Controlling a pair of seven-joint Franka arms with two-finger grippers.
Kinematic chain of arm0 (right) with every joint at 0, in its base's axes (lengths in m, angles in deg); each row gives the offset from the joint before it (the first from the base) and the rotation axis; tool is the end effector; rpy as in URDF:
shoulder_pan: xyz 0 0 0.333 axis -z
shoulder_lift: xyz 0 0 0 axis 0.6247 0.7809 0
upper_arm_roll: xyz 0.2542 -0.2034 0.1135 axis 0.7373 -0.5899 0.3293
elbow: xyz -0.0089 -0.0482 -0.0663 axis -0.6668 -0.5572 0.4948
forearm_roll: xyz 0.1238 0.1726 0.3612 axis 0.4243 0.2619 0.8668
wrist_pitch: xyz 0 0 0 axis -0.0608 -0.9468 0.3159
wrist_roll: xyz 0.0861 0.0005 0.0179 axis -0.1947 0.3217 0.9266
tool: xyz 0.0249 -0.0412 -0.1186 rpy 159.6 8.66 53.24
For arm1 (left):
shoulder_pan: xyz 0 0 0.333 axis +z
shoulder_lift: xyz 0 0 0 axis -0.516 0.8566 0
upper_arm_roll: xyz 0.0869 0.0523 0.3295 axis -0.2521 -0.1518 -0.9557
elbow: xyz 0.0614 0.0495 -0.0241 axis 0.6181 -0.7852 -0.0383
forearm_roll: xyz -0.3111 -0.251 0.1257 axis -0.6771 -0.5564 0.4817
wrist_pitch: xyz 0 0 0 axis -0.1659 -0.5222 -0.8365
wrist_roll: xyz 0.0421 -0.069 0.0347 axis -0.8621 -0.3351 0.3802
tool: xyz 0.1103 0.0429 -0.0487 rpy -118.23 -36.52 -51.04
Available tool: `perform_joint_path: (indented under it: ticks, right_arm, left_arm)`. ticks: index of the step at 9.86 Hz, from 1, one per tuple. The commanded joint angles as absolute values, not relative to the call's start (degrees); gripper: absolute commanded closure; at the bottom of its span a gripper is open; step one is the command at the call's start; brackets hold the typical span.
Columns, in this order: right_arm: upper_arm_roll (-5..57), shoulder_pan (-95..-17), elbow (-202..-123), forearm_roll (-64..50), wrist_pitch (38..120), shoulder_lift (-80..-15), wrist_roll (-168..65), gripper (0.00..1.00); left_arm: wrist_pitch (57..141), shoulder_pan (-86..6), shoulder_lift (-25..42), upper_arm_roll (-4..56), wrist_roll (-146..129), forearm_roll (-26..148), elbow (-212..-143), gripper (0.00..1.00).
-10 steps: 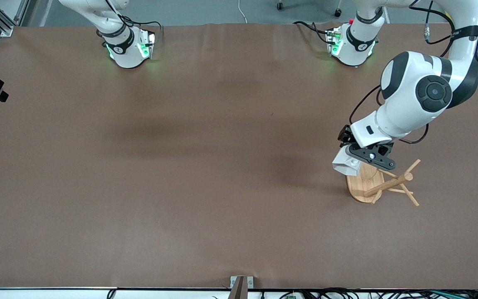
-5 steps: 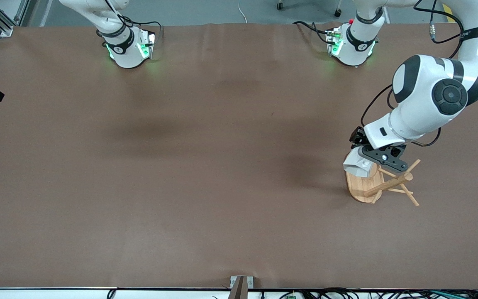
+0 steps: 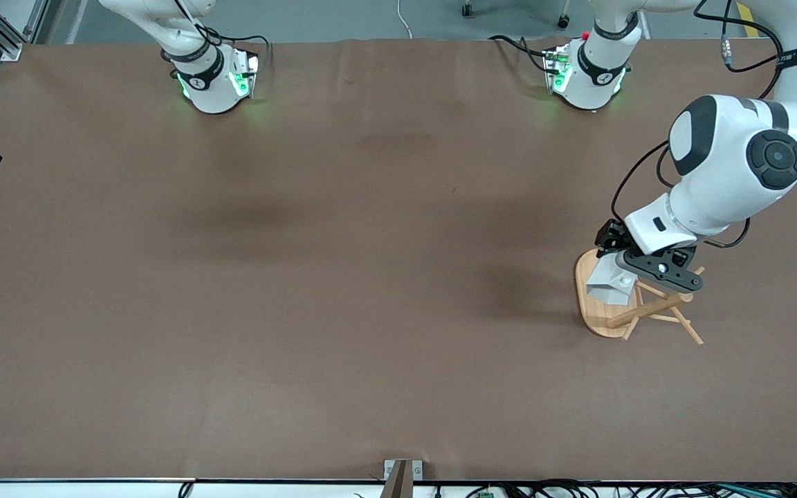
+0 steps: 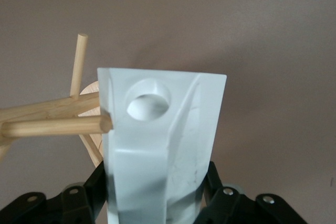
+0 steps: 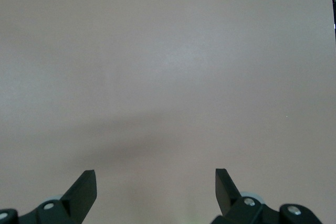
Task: Hang cup on rack
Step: 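Lower the cup's handle hole onto a rack peg with the left gripper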
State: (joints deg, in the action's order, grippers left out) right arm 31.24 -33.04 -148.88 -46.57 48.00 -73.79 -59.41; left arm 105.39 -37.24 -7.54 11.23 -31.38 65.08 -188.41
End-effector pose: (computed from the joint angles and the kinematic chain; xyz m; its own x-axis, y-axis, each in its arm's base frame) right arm 0.5491 -0.0648 0.6947 0.9862 -0.1602 0.0411 -0.1622 -0.9855 0.0494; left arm 0.6208 -0.1127 0.4040 0.9133 -0.4001 0.0758 -0.4051 -0.9117 0.0687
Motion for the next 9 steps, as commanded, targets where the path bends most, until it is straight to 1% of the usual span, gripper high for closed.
perform_joint_path:
  ticks: [1,7,9]
  right_arm:
    - [31.60,-32.68,-148.12,-47.00,46.91,-73.50,-58.83,0.00]
    - [31.60,-32.33,-148.20,-47.00,46.47,-73.50,-58.74,0.00]
    - [31.60,-32.33,-148.11,-47.00,46.56,-73.50,-58.74,0.00]
  left_arm:
    - [107.91,-37.39,-5.69,10.90,-32.81,63.56,-189.78,1.00]
    - [108.44,-36.95,-4.90,10.73,-33.86,61.54,-189.34,1.00]
    - [108.44,-37.04,-4.90,9.41,-34.21,61.63,-189.34,1.00]
